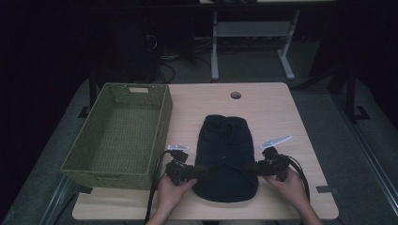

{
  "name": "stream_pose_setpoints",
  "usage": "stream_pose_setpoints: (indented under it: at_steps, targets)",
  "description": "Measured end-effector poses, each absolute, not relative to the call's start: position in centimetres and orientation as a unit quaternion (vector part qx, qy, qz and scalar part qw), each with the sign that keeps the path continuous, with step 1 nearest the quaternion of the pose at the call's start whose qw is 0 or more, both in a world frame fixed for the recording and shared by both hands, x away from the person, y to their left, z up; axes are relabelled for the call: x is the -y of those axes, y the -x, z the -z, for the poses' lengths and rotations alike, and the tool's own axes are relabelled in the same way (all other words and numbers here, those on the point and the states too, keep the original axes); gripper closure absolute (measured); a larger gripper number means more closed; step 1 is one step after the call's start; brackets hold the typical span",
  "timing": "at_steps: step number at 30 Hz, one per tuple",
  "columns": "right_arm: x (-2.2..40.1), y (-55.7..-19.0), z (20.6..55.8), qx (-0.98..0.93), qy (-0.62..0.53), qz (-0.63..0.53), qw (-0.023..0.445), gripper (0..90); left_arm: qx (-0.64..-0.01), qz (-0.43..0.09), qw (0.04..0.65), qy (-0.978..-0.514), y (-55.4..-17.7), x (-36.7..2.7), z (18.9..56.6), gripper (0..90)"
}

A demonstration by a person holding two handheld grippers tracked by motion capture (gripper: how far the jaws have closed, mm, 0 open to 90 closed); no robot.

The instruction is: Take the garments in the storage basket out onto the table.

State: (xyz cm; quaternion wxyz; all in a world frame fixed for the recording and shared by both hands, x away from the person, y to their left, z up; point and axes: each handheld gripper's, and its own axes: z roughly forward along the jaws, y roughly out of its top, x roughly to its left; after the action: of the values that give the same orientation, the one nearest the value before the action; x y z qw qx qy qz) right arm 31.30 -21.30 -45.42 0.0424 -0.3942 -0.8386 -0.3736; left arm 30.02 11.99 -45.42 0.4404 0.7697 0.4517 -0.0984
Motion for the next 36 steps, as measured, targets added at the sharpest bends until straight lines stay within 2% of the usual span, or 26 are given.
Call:
stream_pose_setpoints:
  at_steps: [9, 14, 36]
  targets:
    - [20.3, -33.1, 44.2, 0.834, 0.403, 0.375, 0.028, 74.1, -0.461, 0.094, 0.456, -0.756, -32.6, -10.9, 45.0, 71.0]
    - [19.7, -34.3, 46.1, 0.835, 0.411, 0.361, 0.052, 76.5, -0.476, 0.101, 0.427, -0.762, -34.1, -10.3, 46.5, 70.8]
    - [19.6, -31.0, 45.7, 0.856, 0.374, 0.352, 0.064, 75.2, -0.453, 0.117, 0.424, -0.775, -30.1, -10.9, 47.1, 71.3]
